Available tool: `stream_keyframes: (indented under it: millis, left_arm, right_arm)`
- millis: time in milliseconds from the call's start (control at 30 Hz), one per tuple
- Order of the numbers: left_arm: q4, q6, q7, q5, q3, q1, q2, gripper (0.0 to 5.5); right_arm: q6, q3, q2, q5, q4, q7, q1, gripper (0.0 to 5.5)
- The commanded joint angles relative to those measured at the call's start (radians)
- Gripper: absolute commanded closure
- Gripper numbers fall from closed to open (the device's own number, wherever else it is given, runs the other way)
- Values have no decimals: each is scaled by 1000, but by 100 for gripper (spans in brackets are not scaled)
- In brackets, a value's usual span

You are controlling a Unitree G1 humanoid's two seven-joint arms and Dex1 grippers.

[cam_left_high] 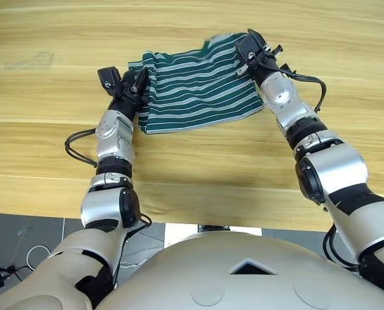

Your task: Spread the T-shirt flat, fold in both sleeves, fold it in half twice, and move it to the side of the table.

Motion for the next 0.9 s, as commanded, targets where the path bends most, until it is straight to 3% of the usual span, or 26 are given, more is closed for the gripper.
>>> stream_keyframes:
  millis: [33, 133, 233, 300, 333, 400, 500, 600, 767, 900]
  left_arm:
    - [80, 14, 59, 5, 49, -52, 19, 264]
    - [119, 11, 89, -16, 102, -58, 37, 224]
    - [74, 9, 74, -86, 192, -22, 46, 178]
    - [-147, -30, -20, -140, 195, 70, -5, 140]
    - [-284, -52, -69, -155, 171, 126, -38, 121]
    - [-566, -149, -156, -86, 16, 243, -103, 108]
    - [-701, -187, -195, 99, -173, 231, -91, 108]
    - [-607, -102, -192, 231, -250, 119, -24, 108]
    - [-264, 54, -139, 305, -270, -87, 3, 108]
    - [-46, 145, -133, 232, -196, -183, -33, 108]
  right_arm:
    - [50, -38, 6, 19, 22, -45, -32, 295]
    - [89, -91, -8, 48, 30, -96, -37, 258]
    - [71, -152, -38, 93, 22, -101, -21, 258]
    - [-12, -173, -56, 113, -18, -80, 22, 258]
    - [-56, -176, -61, 119, -43, -69, 48, 258]
    - [-146, -182, -62, 141, -127, -43, 144, 258]
    - [-204, -171, -48, 143, -269, -42, 300, 258]
    - [-204, -151, -34, 127, -400, -45, 407, 258]
    - [-170, -144, -28, 120, -567, -55, 498, 258]
    - [-142, -153, -39, 122, -631, -57, 533, 258]
